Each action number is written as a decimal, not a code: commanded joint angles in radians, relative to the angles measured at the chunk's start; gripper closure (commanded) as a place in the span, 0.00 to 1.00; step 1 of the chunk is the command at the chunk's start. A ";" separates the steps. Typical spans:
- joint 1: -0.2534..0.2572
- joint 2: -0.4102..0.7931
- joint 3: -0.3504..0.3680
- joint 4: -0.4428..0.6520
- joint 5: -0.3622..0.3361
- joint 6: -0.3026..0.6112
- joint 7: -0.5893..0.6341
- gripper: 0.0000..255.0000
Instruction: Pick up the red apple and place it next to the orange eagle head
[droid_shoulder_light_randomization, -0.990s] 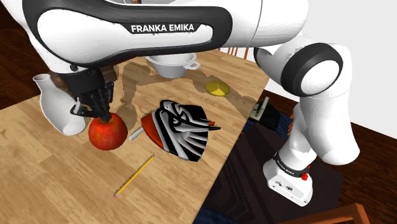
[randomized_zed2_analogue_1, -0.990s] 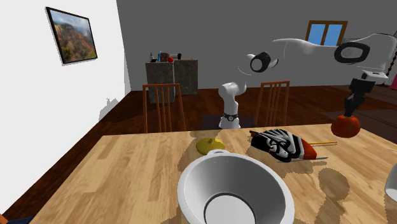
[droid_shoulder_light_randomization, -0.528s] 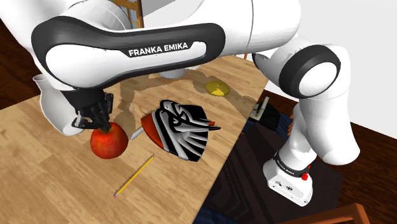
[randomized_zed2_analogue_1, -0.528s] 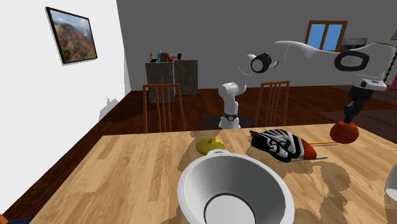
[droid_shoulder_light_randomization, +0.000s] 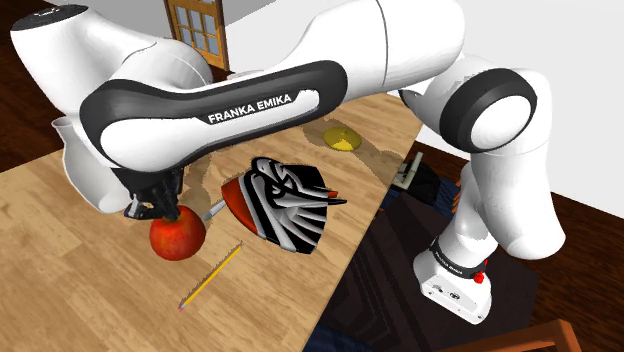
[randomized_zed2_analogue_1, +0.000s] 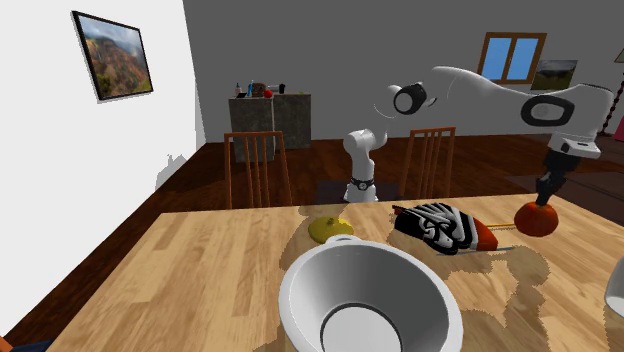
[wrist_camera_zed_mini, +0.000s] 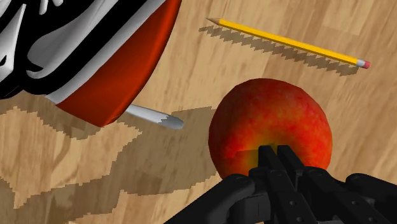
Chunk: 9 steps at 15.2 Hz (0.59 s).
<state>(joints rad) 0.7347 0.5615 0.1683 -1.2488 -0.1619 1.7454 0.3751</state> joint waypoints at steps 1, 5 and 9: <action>-0.002 0.001 0.000 -0.025 -0.001 0.027 0.002 1.00; -0.003 0.007 -0.001 -0.064 -0.003 0.071 0.007 1.00; -0.003 0.007 -0.001 -0.064 -0.003 0.071 0.007 1.00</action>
<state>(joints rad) 0.7315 0.5683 0.1669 -1.3125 -0.1650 1.8157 0.3820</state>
